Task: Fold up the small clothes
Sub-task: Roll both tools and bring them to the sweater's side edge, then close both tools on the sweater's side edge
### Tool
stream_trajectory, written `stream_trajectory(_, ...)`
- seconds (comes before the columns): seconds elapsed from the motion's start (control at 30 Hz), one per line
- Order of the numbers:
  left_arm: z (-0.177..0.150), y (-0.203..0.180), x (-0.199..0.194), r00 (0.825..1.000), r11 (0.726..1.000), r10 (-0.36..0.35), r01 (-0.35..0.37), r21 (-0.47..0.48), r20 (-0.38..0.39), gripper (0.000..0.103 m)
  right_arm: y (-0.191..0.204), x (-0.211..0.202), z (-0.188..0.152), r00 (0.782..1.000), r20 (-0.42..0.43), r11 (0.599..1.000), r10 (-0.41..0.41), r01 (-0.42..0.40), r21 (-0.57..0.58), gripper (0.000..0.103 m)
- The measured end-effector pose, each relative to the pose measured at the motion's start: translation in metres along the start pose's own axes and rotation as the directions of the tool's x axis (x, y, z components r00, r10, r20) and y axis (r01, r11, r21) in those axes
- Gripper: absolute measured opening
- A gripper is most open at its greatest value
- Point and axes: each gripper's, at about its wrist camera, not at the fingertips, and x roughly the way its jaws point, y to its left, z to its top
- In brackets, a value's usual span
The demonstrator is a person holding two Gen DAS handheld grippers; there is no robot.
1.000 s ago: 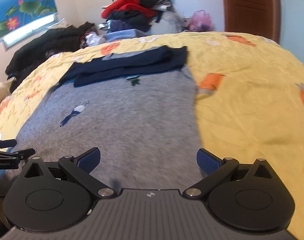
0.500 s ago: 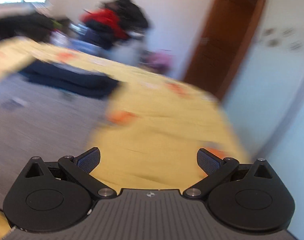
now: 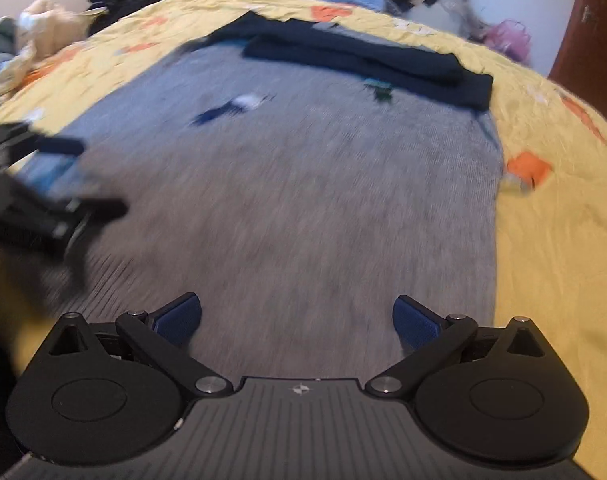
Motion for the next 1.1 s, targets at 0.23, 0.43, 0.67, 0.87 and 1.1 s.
stream_trajectory(0.23,-0.001,0.056,-0.014,0.998,0.989,0.067,-0.064,-0.135,0.018,0.103,-0.028,-0.040,-0.028,0.985,-0.029,0.970,0.173,-0.165,0.178,0.102)
stream_trajectory(0.43,-0.010,0.111,-0.013,1.000,0.933,0.002,-0.011,-0.359,-0.025,0.103,-0.114,-0.048,-0.044,0.954,0.139,0.743,0.265,-0.294,0.601,0.097)
stream_trajectory(0.67,-0.020,0.149,-0.011,0.933,0.718,-0.348,0.331,-0.612,0.096,0.103,-0.161,-0.051,-0.066,0.941,0.235,0.560,0.244,-0.335,0.758,0.092)
stream_trajectory(0.87,-0.031,0.174,0.008,0.833,0.464,-0.521,0.462,-0.756,0.190,0.103,-0.167,-0.036,-0.069,0.896,0.276,0.483,0.347,-0.423,0.767,0.094)
stream_trajectory(1.1,-0.036,0.188,0.015,0.756,0.342,-0.612,0.516,-0.785,0.230,0.103,-0.153,-0.029,-0.068,0.829,0.271,0.443,0.490,-0.504,0.742,0.094)
